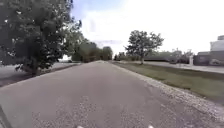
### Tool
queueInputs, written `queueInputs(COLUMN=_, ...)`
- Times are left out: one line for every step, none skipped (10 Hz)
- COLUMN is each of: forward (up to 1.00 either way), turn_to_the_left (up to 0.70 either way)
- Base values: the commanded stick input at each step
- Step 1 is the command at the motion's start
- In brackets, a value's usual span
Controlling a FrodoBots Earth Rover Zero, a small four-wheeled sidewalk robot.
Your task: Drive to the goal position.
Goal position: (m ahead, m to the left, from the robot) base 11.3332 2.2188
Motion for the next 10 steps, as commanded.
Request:
queueInputs(forward=0.7, turn_to_the_left=0.0)
queueInputs(forward=0.7, turn_to_the_left=0.0)
queueInputs(forward=0.7, turn_to_the_left=0.0)
queueInputs(forward=0.7, turn_to_the_left=0.0)
queueInputs(forward=0.7, turn_to_the_left=0.14)
queueInputs(forward=0.7, turn_to_the_left=0.35)
queueInputs(forward=0.7, turn_to_the_left=0.35)
queueInputs(forward=0.7, turn_to_the_left=0.35)
queueInputs(forward=0.7, turn_to_the_left=0.35)
queueInputs(forward=0.7, turn_to_the_left=0.35)
